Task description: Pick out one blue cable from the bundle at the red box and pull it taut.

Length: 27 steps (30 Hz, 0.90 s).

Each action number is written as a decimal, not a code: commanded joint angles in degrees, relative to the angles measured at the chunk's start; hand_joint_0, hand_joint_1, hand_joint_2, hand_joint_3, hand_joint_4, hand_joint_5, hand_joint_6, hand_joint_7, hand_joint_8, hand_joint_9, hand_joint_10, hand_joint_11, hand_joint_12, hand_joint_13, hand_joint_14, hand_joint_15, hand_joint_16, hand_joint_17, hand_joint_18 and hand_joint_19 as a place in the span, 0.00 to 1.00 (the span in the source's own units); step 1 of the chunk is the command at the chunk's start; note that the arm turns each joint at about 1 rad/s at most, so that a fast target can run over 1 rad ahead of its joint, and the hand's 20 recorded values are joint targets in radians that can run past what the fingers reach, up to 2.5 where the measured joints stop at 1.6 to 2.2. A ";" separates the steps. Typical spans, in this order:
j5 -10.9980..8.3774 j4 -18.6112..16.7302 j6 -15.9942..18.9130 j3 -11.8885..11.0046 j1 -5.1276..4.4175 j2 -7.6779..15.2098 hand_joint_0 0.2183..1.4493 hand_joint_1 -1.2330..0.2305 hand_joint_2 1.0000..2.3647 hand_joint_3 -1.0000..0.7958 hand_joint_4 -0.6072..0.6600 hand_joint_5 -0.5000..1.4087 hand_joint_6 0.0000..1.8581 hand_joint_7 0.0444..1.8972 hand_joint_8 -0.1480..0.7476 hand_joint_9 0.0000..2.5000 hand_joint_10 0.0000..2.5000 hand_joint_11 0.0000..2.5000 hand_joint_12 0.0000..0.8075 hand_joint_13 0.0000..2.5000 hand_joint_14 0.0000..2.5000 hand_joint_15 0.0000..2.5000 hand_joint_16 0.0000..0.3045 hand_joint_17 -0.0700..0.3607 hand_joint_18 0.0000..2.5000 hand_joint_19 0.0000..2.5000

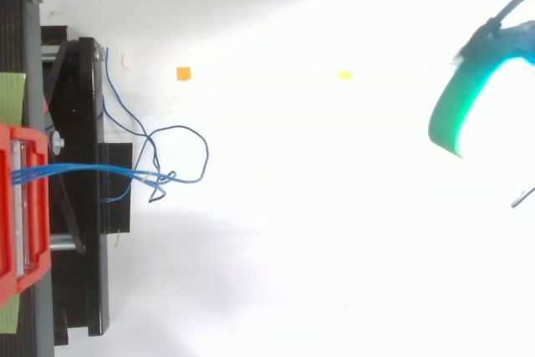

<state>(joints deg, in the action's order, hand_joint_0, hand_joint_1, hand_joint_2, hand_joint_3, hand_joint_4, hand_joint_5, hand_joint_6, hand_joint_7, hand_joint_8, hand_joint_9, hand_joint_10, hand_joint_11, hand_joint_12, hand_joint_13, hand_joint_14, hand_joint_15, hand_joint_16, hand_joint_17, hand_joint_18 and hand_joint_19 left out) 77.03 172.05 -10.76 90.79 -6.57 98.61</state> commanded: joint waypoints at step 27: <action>-11.29 -11.21 -5.94 0.00 -3.36 10.02 0.26 0.35 0.00 0.28 0.59 0.15 0.27 0.38 0.41 0.20 0.00 0.09 0.42 0.18 0.00 0.08 0.18 0.46 0.12 0.18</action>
<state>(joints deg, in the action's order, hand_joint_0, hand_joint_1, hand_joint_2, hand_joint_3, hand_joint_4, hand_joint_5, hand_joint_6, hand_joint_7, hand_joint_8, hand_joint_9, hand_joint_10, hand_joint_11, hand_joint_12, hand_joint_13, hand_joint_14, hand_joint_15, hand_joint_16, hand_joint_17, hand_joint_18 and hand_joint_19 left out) 66.32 160.88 -15.91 90.79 -9.64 107.40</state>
